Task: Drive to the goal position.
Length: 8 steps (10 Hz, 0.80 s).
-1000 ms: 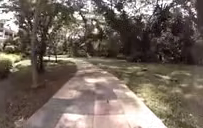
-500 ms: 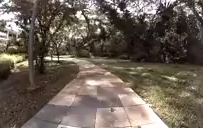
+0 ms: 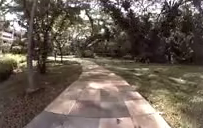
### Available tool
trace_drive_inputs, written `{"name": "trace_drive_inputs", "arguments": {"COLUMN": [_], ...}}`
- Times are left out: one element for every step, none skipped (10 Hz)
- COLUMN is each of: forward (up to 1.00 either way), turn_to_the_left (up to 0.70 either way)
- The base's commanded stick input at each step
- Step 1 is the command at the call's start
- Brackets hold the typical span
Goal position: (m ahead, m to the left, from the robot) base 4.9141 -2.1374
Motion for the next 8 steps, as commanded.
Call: {"name": "trace_drive_inputs", "arguments": {"forward": [0.45,0.45,0.45,0.45,0.45,0.45,0.45,0.45], "turn_to_the_left": [0.00,0.00,0.00,0.00,0.00,0.00,0.00,0.00]}}
